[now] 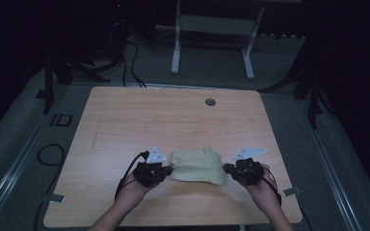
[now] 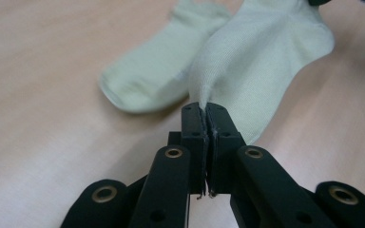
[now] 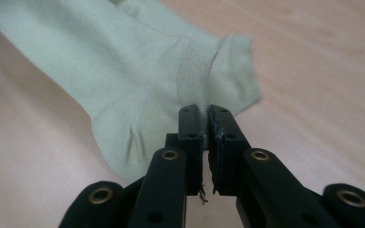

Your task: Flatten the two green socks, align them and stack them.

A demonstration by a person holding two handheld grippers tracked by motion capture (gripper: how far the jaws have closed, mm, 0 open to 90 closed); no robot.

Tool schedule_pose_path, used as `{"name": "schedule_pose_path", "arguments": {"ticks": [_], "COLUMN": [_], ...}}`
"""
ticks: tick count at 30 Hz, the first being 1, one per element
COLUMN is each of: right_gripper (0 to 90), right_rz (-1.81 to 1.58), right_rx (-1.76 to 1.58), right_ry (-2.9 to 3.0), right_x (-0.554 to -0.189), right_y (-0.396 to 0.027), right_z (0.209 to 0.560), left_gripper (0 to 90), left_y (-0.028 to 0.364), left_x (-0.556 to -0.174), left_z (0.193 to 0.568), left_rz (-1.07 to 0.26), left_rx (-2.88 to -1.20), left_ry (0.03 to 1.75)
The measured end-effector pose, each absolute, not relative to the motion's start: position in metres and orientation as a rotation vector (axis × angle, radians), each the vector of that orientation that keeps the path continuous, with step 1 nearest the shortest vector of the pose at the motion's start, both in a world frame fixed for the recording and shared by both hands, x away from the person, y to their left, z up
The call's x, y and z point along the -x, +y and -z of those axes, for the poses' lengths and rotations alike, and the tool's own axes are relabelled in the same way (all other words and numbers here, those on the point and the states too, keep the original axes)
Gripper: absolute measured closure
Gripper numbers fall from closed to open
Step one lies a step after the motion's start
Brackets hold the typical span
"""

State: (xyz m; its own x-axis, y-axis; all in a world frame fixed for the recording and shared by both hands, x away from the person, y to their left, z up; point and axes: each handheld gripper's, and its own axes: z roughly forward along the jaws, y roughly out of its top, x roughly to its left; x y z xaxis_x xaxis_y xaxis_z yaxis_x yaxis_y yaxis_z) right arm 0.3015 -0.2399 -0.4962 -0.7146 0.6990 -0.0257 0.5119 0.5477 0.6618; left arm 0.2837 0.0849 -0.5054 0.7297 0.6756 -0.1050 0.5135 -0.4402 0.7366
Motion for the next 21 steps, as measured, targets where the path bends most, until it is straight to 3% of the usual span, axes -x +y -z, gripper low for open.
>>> {"name": "schedule_pose_path", "arguments": {"ticks": [10, 21], "right_gripper": [84.1, 83.4], "right_rz": [-0.937, -0.822], "right_rx": [-1.073, -1.179], "right_ry": [2.493, 2.548], "right_x": [-0.356, -0.387], "right_y": [-0.23, -0.233], "right_z": [0.489, 0.533], "left_gripper": [87.1, 86.9], "left_y": [0.086, 0.075], "left_x": [-0.321, -0.347], "left_z": [0.499, 0.539], "left_rz": [-0.322, -0.254], "left_rx": [-2.137, -2.198], "left_ry": [0.923, 0.954]}}
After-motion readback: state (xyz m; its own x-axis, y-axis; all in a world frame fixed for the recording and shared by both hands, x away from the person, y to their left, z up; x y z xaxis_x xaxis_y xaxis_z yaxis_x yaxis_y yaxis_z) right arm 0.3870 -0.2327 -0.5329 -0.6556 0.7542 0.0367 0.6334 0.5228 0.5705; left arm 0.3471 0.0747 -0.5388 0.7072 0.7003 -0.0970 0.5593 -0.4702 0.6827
